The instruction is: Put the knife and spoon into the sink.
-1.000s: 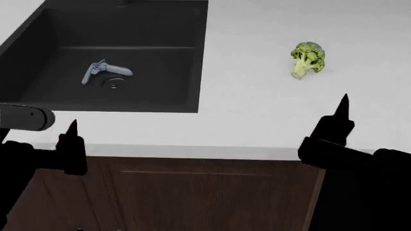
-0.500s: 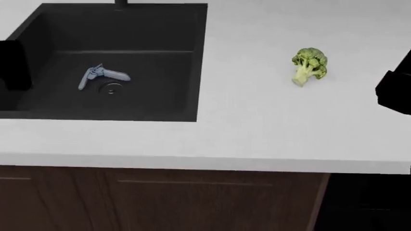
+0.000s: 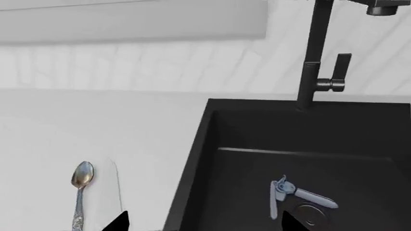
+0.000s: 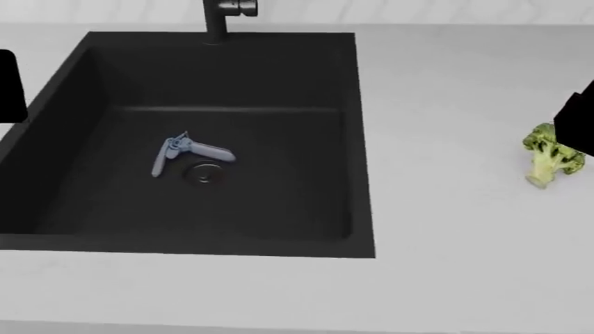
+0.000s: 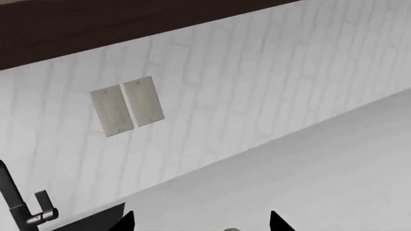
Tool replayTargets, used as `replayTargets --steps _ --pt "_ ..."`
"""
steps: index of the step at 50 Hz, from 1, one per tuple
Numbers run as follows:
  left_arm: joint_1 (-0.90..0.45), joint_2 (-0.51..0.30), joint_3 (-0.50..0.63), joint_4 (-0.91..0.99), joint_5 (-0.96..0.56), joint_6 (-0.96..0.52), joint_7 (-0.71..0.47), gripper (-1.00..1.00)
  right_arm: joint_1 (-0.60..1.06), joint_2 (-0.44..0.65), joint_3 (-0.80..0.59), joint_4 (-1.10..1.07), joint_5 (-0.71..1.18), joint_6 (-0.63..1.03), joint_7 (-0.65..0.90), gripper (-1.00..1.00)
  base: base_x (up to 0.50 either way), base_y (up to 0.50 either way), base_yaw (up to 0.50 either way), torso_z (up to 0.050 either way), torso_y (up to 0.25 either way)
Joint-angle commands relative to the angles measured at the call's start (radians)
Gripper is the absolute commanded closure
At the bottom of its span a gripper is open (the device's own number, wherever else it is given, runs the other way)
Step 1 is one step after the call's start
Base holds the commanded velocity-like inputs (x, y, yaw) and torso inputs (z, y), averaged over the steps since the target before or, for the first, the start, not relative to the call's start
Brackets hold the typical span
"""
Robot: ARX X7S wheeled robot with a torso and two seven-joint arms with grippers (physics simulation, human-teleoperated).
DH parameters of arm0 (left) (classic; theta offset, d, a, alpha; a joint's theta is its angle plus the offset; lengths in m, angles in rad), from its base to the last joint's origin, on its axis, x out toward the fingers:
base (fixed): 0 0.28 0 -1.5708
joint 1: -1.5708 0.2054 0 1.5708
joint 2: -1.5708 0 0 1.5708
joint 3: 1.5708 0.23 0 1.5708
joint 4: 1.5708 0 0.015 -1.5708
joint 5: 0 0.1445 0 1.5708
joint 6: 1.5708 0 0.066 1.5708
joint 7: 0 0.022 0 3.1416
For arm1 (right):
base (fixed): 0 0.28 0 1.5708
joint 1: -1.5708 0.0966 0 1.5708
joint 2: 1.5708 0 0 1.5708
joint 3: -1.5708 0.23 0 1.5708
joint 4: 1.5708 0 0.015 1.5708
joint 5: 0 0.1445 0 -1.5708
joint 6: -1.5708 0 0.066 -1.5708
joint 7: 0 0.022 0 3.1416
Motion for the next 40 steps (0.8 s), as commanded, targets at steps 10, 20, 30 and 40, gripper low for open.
replayTargets --steps 10,20,30,40 --pt "0.013 0.010 -0.006 -0.019 0.009 0.023 0.007 -1.00 -0.016 -0.011 0.013 -0.009 -0.011 -0.038 -0.023 -1.00 0.27 0.48 0.00 0.000 0.000" --pt "0.012 0.010 0.005 -0.018 0.005 0.028 0.006 -1.00 -0.036 -0.008 0.024 -0.008 -0.012 -0.063 -0.036 -1.00 0.43 0.33 0.00 0.000 0.002" --pt "0.020 0.011 0.011 -0.018 0.001 0.034 0.004 -1.00 -0.062 -0.006 0.045 -0.007 0.010 -0.063 -0.014 -1.00 0.38 0.04 0.00 0.000 0.001" --pt "0.023 0.007 0.018 -0.019 -0.004 0.037 0.006 -1.00 -0.053 -0.001 0.036 0.000 0.034 -0.055 0.014 -1.00 0.00 0.00 0.00 0.000 0.000"
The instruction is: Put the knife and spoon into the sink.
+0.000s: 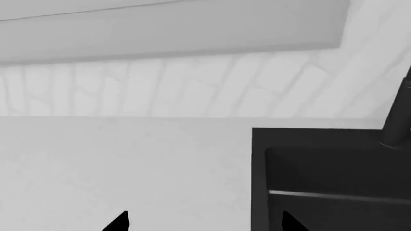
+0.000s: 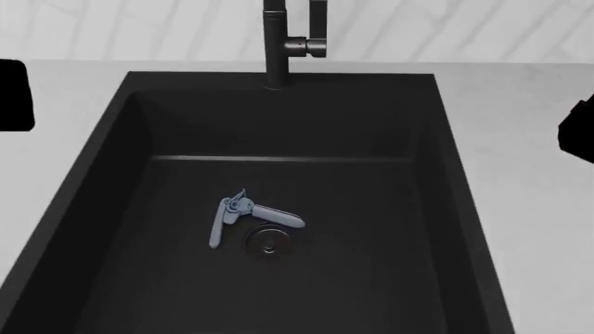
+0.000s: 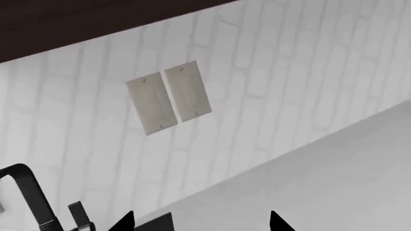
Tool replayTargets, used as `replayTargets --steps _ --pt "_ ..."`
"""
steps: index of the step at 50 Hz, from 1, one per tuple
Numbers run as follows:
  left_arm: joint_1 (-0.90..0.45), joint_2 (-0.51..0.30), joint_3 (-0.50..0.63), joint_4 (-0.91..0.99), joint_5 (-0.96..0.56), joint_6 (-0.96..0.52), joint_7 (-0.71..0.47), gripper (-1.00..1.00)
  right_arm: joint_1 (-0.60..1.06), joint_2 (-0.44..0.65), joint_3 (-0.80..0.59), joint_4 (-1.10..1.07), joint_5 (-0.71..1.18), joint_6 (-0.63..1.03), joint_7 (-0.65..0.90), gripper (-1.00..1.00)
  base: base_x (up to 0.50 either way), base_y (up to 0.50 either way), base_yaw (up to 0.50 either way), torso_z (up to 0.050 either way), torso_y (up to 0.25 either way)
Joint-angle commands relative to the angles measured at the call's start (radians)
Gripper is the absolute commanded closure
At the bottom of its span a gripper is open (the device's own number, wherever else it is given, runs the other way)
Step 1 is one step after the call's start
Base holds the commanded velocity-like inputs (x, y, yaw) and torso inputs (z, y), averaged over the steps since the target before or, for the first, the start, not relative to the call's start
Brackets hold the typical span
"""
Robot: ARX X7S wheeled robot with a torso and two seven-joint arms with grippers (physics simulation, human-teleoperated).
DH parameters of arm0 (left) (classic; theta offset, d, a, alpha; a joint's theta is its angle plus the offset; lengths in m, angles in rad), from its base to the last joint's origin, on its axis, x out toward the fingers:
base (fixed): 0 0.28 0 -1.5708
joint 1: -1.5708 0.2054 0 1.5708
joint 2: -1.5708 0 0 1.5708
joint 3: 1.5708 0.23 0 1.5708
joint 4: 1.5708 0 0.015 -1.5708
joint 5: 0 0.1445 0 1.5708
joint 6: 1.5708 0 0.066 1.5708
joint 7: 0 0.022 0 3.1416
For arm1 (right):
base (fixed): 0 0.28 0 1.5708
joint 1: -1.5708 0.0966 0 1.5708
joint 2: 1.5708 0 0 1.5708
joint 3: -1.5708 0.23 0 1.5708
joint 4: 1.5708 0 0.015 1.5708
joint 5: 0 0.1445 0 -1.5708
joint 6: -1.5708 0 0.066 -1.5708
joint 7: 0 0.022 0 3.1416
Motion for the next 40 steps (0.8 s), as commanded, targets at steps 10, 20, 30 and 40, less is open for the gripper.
replayTargets --steps 10,20,30,40 --pt "0.006 0.015 -0.017 0.002 0.006 -0.002 0.007 -1.00 -0.009 -0.006 0.026 0.003 0.000 -0.010 0.004 -1.00 0.03 0.19 0.00 0.000 0.000" --pt "0.006 -0.021 -0.050 -0.004 -0.114 -0.072 -0.115 -1.00 -0.032 0.004 0.033 0.002 0.005 -0.020 -0.005 -1.00 0.00 0.00 0.00 0.000 0.000" --pt "0.123 -0.283 -0.109 -0.025 -1.427 -0.062 -1.222 -1.00 -0.129 0.007 0.043 0.008 -0.088 -0.091 -0.123 -1.00 0.00 0.00 0.00 0.000 0.000" --pt "0.233 -0.360 -0.144 -0.020 -1.684 0.019 -1.487 -1.00 -0.176 -0.009 0.020 0.018 -0.146 -0.140 -0.181 -1.00 0.00 0.00 0.00 0.000 0.000"
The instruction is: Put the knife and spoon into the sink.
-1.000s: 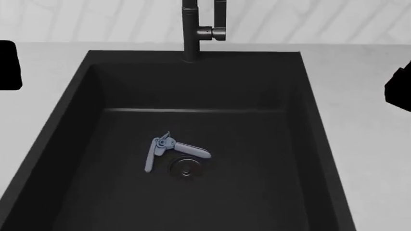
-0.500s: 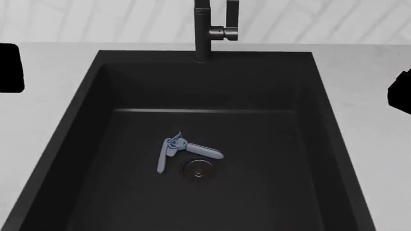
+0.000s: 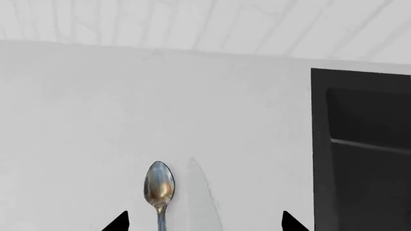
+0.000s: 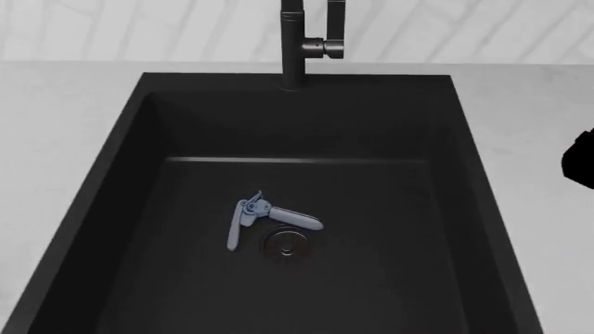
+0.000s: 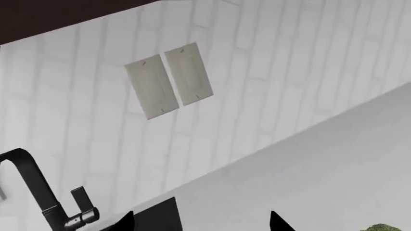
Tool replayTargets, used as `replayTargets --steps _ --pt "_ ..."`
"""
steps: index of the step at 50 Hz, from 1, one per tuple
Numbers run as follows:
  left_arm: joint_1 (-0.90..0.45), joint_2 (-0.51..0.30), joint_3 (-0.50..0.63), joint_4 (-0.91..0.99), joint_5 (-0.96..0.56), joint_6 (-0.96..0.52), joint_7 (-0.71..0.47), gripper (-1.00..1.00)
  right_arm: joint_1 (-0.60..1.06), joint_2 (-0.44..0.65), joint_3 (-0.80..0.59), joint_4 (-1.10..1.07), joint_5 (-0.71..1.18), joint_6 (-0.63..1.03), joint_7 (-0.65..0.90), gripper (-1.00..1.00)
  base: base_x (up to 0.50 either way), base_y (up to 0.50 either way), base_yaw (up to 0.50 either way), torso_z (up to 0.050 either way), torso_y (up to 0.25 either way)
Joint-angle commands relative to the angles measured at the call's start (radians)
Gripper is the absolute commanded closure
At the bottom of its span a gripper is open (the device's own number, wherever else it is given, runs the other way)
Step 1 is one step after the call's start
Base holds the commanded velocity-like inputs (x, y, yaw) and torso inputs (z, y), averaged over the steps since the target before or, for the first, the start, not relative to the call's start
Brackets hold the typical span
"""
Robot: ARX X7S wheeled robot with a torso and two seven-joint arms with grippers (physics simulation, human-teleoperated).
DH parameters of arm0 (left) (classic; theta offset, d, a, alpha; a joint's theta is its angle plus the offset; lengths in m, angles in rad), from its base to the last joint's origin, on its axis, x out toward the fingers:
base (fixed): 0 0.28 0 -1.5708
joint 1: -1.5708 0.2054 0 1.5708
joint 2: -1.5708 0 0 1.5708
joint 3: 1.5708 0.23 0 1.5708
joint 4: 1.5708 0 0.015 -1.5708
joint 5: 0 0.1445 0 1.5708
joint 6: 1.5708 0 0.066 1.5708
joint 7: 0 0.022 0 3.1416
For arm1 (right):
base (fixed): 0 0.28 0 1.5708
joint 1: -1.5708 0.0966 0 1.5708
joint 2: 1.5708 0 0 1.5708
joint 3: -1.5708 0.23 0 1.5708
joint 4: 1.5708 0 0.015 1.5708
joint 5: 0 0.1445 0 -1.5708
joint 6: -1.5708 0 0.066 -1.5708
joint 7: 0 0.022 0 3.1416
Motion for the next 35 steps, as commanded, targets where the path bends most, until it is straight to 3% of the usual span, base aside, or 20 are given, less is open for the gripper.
replayTargets --steps 1,12,35 --pt "0.099 -0.092 -0.059 -0.014 -0.449 0.058 -0.412 -1.00 -0.050 -0.026 0.006 0.011 -0.083 -0.046 -0.079 -1.00 0.00 0.00 0.00 0.000 0.000" --pt "0.093 -0.103 -0.030 -0.086 -0.301 0.114 -0.289 -1.00 -0.094 -0.039 -0.004 0.025 -0.124 -0.087 -0.120 -1.00 0.00 0.00 0.00 0.000 0.000" --pt "0.073 -0.083 0.064 -0.198 -0.141 0.193 -0.171 -1.00 -0.125 -0.045 -0.002 0.040 -0.137 -0.124 -0.146 -1.00 0.00 0.00 0.00 0.000 0.000"
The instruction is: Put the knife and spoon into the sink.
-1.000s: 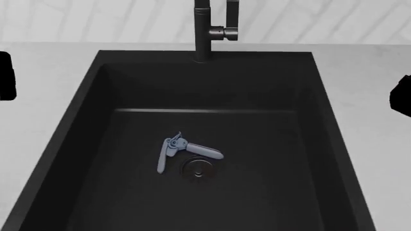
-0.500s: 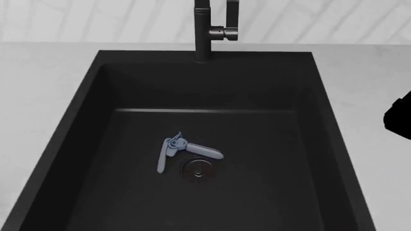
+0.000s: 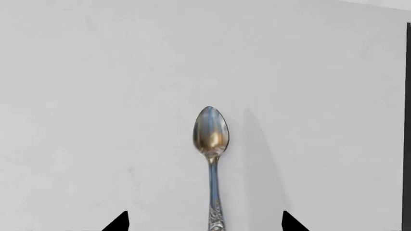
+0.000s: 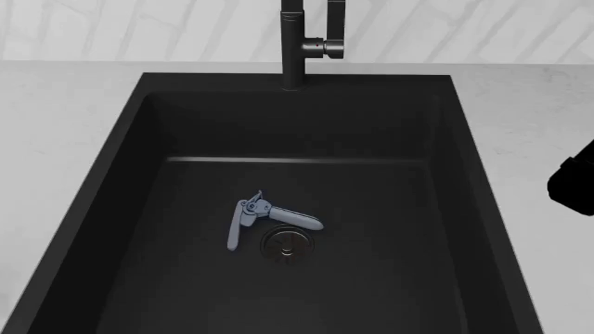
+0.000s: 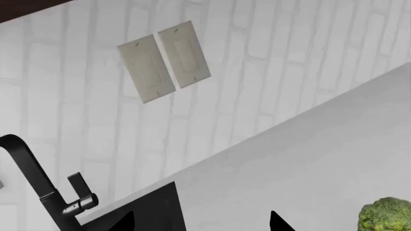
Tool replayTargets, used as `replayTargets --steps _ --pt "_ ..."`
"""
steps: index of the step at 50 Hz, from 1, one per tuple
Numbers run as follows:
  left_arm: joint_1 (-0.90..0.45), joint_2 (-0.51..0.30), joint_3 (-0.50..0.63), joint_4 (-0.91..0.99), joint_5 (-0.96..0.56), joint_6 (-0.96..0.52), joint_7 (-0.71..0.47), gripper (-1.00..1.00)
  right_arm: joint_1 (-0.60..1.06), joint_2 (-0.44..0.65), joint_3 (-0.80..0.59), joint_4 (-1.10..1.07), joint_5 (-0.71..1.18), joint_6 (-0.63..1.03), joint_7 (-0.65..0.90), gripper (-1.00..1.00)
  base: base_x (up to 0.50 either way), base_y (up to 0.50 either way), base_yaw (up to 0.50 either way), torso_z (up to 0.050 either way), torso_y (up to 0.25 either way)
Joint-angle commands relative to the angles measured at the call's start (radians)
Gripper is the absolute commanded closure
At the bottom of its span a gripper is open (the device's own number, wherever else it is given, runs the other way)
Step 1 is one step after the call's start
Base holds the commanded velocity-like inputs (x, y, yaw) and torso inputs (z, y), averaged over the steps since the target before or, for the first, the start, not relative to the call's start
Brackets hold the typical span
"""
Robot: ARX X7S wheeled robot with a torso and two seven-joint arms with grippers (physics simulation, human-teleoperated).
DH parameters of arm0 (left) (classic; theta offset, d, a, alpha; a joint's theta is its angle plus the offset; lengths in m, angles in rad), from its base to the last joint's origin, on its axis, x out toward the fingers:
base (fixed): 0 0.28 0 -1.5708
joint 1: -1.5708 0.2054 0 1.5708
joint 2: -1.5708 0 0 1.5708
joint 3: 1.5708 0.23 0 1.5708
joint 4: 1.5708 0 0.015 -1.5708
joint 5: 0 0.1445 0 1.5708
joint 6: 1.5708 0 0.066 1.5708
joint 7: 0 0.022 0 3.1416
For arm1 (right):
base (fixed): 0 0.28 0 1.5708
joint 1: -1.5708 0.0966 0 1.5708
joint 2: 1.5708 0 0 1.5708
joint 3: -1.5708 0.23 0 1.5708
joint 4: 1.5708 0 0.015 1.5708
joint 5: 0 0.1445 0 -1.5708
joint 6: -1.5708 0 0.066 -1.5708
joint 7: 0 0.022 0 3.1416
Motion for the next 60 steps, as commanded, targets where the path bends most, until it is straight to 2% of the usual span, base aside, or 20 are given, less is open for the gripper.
replayTargets --steps 1,10,23,27,35,39,54,60 --pt "-0.005 0.020 0.018 -0.053 0.077 0.043 0.062 -1.00 -0.014 -0.019 0.017 0.013 -0.040 -0.018 -0.035 -1.00 0.00 0.00 0.00 0.000 0.000" --pt "-0.003 0.033 0.047 -0.050 0.094 0.054 0.105 -1.00 -0.005 -0.017 0.006 0.016 -0.038 -0.017 -0.028 -1.00 0.00 0.00 0.00 0.000 0.000" --pt "0.057 0.093 0.063 0.056 0.009 0.036 0.052 -1.00 -0.018 -0.020 0.004 0.019 -0.042 -0.032 -0.035 -1.00 0.00 0.00 0.00 0.000 0.000" --pt "0.121 0.118 0.046 0.097 -0.030 0.053 0.003 -1.00 -0.025 -0.022 0.000 0.025 -0.053 -0.044 -0.046 -1.00 0.00 0.00 0.00 0.000 0.000" --pt "0.148 0.141 0.040 0.128 -0.158 0.049 -0.150 -1.00 -0.047 -0.028 -0.009 0.046 -0.083 -0.075 -0.079 -1.00 0.00 0.00 0.00 0.000 0.000" --pt "0.171 0.148 0.038 0.130 -0.199 0.063 -0.184 -1.00 -0.048 -0.029 -0.009 0.049 -0.081 -0.079 -0.083 -1.00 0.00 0.00 0.00 0.000 0.000" --pt "0.266 0.135 0.026 0.188 -0.255 0.141 -0.234 -1.00 -0.070 -0.029 0.012 0.038 -0.059 -0.082 -0.078 -1.00 0.00 0.00 0.00 0.000 0.000" --pt "0.280 0.104 0.063 0.206 -0.266 0.192 -0.240 -1.00 -0.092 -0.032 0.021 0.041 -0.067 -0.099 -0.096 -1.00 0.00 0.00 0.00 0.000 0.000"
